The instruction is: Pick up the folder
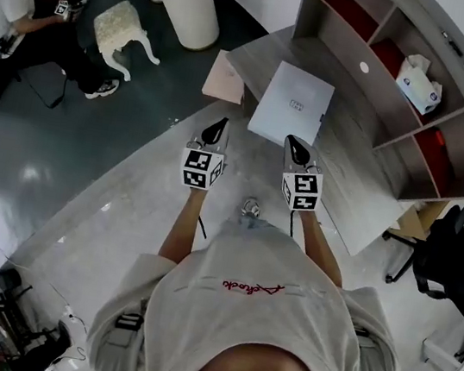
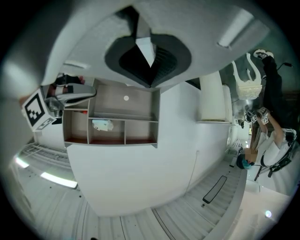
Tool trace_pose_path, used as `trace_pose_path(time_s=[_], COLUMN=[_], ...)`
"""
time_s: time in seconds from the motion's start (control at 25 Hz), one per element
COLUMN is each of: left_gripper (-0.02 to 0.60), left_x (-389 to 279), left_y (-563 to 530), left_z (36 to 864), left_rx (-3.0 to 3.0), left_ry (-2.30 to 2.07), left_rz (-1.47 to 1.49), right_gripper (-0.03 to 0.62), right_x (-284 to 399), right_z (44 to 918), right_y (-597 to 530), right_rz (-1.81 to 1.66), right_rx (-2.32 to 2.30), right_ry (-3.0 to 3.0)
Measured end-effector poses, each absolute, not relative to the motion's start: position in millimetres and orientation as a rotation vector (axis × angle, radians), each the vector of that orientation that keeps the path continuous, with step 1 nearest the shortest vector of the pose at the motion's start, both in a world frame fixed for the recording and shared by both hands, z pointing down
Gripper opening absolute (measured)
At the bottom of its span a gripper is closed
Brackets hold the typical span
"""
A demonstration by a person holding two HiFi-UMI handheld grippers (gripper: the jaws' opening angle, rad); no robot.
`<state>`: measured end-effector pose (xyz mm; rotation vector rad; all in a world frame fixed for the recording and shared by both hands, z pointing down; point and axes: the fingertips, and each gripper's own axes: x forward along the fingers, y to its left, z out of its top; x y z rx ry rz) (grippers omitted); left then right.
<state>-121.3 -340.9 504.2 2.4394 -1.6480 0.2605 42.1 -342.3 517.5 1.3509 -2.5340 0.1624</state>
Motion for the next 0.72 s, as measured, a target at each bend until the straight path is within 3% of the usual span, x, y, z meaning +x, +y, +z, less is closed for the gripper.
trace_pose_path(time_s=[0.36, 0.72], left_gripper=[-0.002, -0.002], left_x=[-115.6, -113.8], left_y=[-416.1, -398.5], left_z=[506.2, 522.0], left_rx=[2.435, 2.398], left_ry=[-1.644, -1.629], left_rz=[0.269, 0.306], right_gripper=[0.008, 0.008], right_x=[47.3, 46.2], right_z=[520.0, 529.5], right_y=[-420.6, -406.4], right_rz=[0.171, 0.224], right_rx=[1.347, 1.33], right_ry=[-2.531, -2.534])
